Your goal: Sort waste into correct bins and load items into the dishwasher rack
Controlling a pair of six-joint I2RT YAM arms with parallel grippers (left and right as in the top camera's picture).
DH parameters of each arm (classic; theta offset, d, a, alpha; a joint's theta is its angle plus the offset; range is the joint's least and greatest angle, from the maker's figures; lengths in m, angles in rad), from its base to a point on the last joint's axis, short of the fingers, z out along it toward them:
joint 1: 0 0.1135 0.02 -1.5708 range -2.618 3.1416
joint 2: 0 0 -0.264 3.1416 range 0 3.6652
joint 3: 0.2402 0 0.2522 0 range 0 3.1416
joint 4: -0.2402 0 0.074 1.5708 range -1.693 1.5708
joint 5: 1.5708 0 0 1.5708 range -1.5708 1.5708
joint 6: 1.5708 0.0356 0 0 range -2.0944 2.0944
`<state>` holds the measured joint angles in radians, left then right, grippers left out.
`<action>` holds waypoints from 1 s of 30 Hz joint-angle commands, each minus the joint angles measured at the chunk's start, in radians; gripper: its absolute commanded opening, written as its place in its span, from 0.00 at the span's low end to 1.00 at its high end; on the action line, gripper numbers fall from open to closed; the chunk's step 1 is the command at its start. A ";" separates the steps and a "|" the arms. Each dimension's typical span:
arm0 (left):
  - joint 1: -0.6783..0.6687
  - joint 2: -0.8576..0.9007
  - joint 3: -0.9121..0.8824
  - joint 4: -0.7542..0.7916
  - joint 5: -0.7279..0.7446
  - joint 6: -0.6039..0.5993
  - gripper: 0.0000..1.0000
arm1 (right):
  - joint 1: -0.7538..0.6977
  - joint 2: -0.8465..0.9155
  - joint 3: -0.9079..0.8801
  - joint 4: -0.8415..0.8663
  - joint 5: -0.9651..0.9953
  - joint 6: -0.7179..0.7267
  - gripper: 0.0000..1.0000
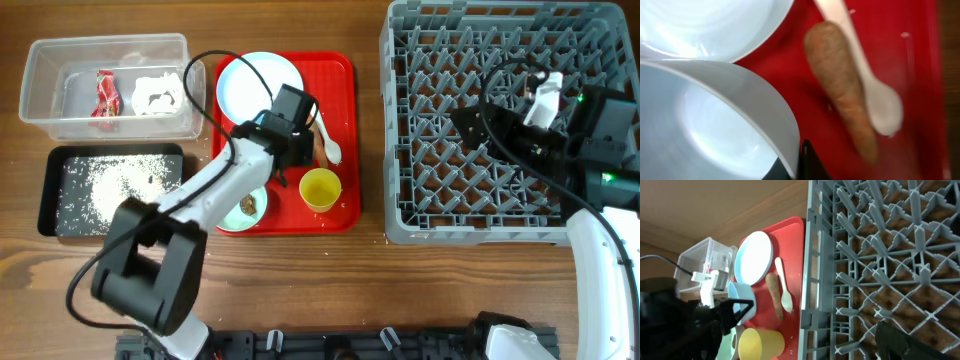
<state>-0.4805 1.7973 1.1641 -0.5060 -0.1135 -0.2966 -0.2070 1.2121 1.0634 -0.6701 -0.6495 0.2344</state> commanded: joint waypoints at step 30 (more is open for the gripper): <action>0.000 -0.161 -0.247 -0.187 0.039 -0.217 0.04 | 0.007 0.008 0.008 -0.002 0.005 0.002 1.00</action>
<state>-0.4805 1.6325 0.9234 -0.7006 -0.0769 -0.5121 -0.2070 1.2121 1.0630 -0.6716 -0.6495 0.2348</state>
